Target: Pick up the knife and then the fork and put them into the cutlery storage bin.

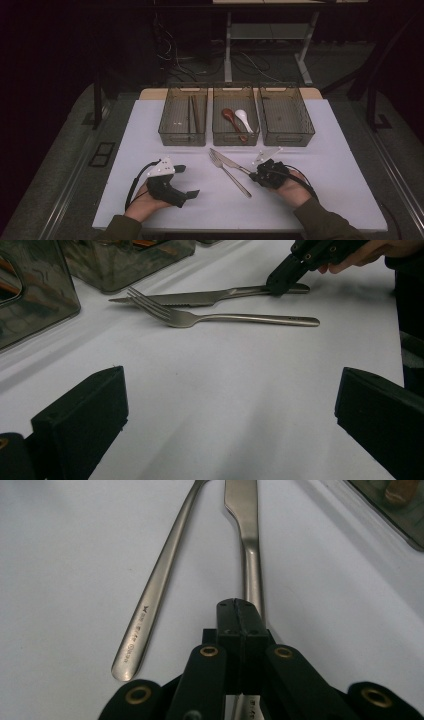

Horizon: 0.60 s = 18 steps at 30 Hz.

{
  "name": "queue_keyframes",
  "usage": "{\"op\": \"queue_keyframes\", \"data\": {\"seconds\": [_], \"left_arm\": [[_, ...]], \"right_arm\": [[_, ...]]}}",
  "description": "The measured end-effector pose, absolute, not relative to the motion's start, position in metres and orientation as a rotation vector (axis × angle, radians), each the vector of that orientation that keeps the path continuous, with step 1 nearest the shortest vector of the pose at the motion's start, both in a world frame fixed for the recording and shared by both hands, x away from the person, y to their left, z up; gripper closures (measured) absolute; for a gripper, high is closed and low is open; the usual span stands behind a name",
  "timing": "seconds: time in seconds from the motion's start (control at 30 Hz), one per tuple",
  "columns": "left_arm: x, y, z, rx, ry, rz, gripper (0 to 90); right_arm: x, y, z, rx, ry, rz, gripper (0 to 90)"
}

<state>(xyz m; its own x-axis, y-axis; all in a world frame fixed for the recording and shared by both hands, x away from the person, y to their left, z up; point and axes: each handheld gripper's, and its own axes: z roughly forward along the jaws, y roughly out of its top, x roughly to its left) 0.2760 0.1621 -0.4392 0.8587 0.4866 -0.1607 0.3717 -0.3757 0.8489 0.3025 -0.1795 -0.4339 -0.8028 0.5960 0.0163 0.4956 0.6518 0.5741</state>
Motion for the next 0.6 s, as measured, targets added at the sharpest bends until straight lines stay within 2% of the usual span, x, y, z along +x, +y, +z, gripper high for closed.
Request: {"op": "queue_keyframes", "data": {"seconds": [0.1,0.23,0.43,0.6], "left_arm": [[0.276,0.162,-0.439,2.005,0.629,0.140,0.0],[0.276,0.162,-0.439,2.005,0.630,0.140,0.0],[0.276,0.162,-0.439,2.005,0.632,0.139,0.0],[0.277,0.162,-0.440,2.005,0.631,0.139,0.0]], "right_arm": [[0.302,-0.179,-0.434,0.888,2.715,0.840,88.0],[0.305,-0.180,-0.425,0.861,2.725,0.858,78.5],[0.320,-0.175,-0.411,0.837,2.799,0.825,58.5],[0.336,-0.163,-0.407,0.818,2.847,0.732,58.7]]}}
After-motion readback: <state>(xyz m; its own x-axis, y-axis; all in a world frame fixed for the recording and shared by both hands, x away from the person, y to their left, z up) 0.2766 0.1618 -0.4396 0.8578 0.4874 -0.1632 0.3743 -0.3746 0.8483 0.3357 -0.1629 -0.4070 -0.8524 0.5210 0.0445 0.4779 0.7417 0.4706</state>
